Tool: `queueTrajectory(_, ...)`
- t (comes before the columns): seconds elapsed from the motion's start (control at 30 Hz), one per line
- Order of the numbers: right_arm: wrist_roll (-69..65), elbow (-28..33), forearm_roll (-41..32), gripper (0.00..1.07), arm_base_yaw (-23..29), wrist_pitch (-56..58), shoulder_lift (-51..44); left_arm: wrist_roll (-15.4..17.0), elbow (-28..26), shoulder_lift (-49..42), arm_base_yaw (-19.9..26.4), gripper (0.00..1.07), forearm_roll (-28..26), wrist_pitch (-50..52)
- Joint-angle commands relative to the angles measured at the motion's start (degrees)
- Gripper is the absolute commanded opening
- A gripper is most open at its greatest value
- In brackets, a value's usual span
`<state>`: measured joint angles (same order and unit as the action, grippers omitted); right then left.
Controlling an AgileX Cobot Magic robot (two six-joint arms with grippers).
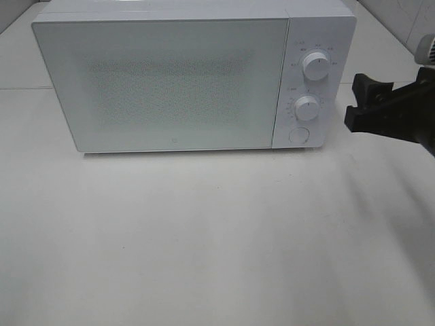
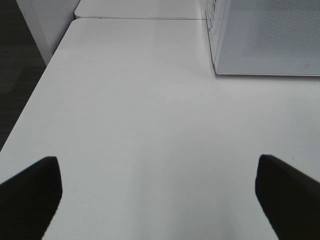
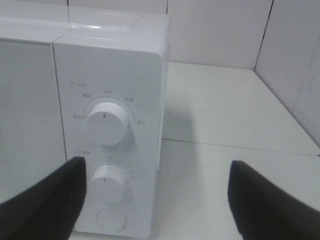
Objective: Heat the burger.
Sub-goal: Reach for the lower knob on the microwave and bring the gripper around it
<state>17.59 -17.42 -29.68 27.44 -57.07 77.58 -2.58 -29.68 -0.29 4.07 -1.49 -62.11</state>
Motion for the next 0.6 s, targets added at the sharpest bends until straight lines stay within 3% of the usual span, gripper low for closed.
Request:
queueTrajectory(0.03, 0.9, -0.1, -2.1, 0.74, 2.9, -3.4, 2.0, 0.0, 0.0, -0.9, 0.3, 0.98, -0.4, 0.7)
queueTrajectory(0.3, -2.8, -0.1, -2.0, 0.74, 10.4, -8.7, 10.6, 0.0, 0.0, -0.9, 0.3, 0.98, -0.4, 0.7)
queueTrajectory(0.6, -8.9, -0.1, -2.0, 0.74, 11.6, -11.1, 17.9, 0.0, 0.0, -0.9, 0.3, 0.98, -0.4, 0.7)
